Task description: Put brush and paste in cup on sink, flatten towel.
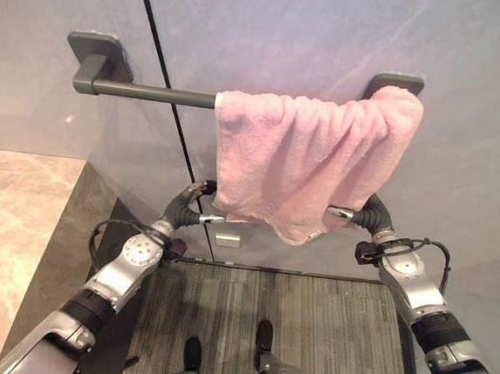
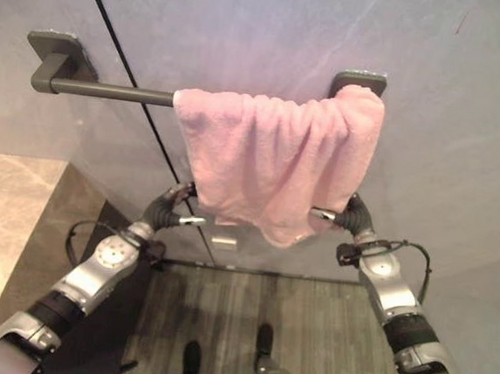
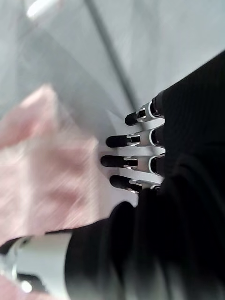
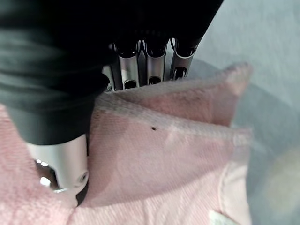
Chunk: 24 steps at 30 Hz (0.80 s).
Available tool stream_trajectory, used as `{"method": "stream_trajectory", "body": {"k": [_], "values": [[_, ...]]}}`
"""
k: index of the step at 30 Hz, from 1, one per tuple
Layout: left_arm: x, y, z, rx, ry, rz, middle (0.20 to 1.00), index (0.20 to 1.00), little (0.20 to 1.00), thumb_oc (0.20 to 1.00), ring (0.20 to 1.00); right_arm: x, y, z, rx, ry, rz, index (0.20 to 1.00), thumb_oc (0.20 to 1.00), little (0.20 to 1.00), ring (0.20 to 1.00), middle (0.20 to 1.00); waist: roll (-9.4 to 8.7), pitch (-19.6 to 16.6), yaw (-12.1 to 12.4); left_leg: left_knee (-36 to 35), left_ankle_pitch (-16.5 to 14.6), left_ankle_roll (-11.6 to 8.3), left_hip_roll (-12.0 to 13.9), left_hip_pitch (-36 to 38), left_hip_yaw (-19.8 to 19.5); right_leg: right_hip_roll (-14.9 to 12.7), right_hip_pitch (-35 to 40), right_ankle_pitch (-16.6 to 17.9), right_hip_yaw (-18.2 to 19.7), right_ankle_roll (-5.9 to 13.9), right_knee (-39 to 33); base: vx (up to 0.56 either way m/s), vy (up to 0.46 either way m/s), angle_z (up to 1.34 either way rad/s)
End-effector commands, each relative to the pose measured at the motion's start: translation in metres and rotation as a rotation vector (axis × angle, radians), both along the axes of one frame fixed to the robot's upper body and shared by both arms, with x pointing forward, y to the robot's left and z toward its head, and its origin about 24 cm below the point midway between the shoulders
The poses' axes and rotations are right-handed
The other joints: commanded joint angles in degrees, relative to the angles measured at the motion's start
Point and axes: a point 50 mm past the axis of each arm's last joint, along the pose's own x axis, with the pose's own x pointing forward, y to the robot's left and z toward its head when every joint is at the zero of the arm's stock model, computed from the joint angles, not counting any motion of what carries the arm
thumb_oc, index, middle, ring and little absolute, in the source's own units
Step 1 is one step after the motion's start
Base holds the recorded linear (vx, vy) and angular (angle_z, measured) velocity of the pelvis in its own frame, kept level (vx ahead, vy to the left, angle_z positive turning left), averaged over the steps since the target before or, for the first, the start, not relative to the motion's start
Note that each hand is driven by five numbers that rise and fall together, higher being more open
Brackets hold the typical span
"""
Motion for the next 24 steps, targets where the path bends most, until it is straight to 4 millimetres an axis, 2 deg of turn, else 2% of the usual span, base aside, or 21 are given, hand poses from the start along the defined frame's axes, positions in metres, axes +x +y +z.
{"method": "stream_trajectory", "body": {"k": [1,7,8,9,14,18,21,22,24], "values": [[0.013,-0.029,0.057,-0.062,-0.220,-0.135,1.000,1.000,1.000,1.000,1.000,0.020,0.014,0.053,0.056,-0.175,0.082,1.000,1.000,1.000,1.000,1.000,-0.97,-1.68,-0.38,0.90,0.93,-0.60,0.05,1.23,2.32,-4.14,2.90,-4.77,-1.20,5.14,3.79,0.06,0.006,-0.05],[0.014,-0.043,0.064,-0.073,-0.265,-0.146,1.000,1.000,1.000,1.000,1.000,0.019,0.031,0.058,0.049,-0.208,0.135,1.000,1.000,1.000,1.000,1.000,-1.01,-1.31,-0.69,0.88,0.45,-0.30,-0.07,1.38,2.58,-4.34,2.40,-5.09,-0.66,5.23,4.30,0.03,0.012,-0.01],[0.014,-0.046,0.067,-0.077,-0.281,-0.150,0.448,0.448,0.448,0.448,0.448,0.020,0.035,0.059,0.059,-0.216,0.136,0.398,0.398,0.398,0.398,0.398,-0.99,-1.23,-0.74,0.80,0.45,-0.26,-0.09,1.30,2.53,-4.34,2.25,-5.15,-0.59,5.22,4.42,0.00,0.000,0.00],[0.014,-0.047,0.069,-0.081,-0.290,-0.152,0.200,0.200,0.200,0.200,0.200,0.019,0.038,0.060,0.072,-0.228,0.139,0.200,0.200,0.200,0.200,0.200,-0.95,-1.16,-0.83,0.73,0.47,-0.25,-0.12,1.26,2.54,-4.35,2.11,-5.13,-0.48,5.27,4.51,0.00,0.000,0.00],[0.012,-0.048,0.062,-0.127,-0.272,-0.127,0.200,0.200,0.200,0.200,0.200,0.014,0.049,0.054,0.117,-0.236,0.145,0.200,0.200,0.200,0.200,0.200,-1.12,-1.56,-1.20,0.21,0.29,-0.12,-0.09,1.67,2.84,-4.34,2.39,-5.05,-0.17,5.36,4.06,0.03,0.015,-0.03],[0.006,-0.043,0.058,-0.145,-0.266,-0.109,0.200,0.200,0.200,0.200,0.200,0.005,0.046,0.050,0.134,-0.243,0.134,0.200,0.200,0.200,0.200,0.200,-1.32,-2.14,-1.30,0.21,-0.13,-0.01,-0.20,2.27,2.78,-4.37,3.22,-4.93,-0.12,5.47,3.46,0.03,0.010,-0.01],[-0.004,-0.032,0.055,-0.179,-0.274,-0.077,0.200,0.200,0.200,0.200,0.200,-0.010,0.040,0.046,0.158,-0.265,0.121,0.200,0.200,0.200,0.200,0.200,-1.57,-3.06,-1.52,0.21,-0.65,0.01,-0.18,3.35,3.09,-4.43,4.51,-4.77,-0.01,5.66,2.54,0.06,0.030,0.00],[-0.011,-0.023,0.056,-0.187,-0.291,-0.059,0.200,0.200,0.200,0.200,0.200,-0.020,0.036,0.048,0.151,-0.294,0.119,0.200,0.200,0.200,0.200,0.200,-1.77,-3.51,-1.73,0.21,-0.96,0.03,-0.20,3.88,3.27,-4.47,5.13,-4.68,0.12,5.77,2.12,0.04,0.025,-0.02],[-0.011,-0.023,0.056,-0.186,-0.289,-0.059,0.200,0.200,0.200,0.200,0.200,-0.020,0.036,0.048,0.151,-0.292,0.119,0.200,0.200,0.200,0.200,0.200,-1.78,-3.56,-1.72,0.21,-0.97,0.03,-0.19,3.93,3.28,-4.46,5.19,-4.67,0.13,5.77,2.08,0.01,0.007,-0.02]]}}
